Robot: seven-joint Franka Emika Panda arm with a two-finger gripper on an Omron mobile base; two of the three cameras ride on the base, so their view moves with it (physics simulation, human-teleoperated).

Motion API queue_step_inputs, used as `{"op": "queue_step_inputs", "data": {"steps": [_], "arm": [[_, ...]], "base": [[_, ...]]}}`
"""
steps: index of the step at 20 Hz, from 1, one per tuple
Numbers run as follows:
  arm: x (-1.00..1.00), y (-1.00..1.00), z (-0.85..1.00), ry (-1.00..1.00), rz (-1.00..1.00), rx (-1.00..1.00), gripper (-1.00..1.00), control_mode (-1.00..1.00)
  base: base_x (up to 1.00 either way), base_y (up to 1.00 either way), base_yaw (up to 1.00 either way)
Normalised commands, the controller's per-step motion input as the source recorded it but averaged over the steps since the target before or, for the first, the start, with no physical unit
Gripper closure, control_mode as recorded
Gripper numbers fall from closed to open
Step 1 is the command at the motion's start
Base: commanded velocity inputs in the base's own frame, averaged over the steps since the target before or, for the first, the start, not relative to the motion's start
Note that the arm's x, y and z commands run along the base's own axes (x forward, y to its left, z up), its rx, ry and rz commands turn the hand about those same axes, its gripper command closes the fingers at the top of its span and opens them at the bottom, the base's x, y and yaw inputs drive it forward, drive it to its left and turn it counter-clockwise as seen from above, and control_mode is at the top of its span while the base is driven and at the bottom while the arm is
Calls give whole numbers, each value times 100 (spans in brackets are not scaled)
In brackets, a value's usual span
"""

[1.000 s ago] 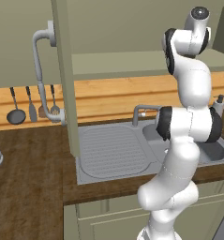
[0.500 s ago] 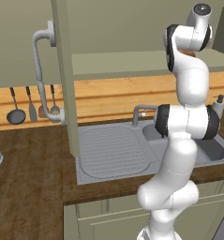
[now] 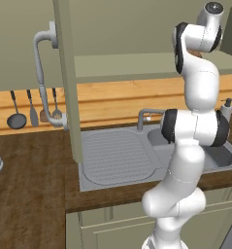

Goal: Open the cabinet, pick up the bread from the cabinet and place it in the basket. Then move the basket to the dining counter.

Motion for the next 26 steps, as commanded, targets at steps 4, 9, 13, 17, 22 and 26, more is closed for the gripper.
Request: {"op": "queue_step_inputs", "data": {"steps": [4,9,13,17,22,26], "arm": [[-10,1,-17,4,13,0,-100,-100],[-1,0,-17,0,9,0,-100,-100],[3,0,-14,2,6,0,-100,-100],[8,0,-29,8,4,0,-100,-100],[2,0,-27,7,5,2,-100,-100],[0,1,-36,3,4,7,100,-100]], "base": [[0,0,0],[0,0,0],[0,0,0],[0,0,0],[0,0,0],[0,0,0]]}}
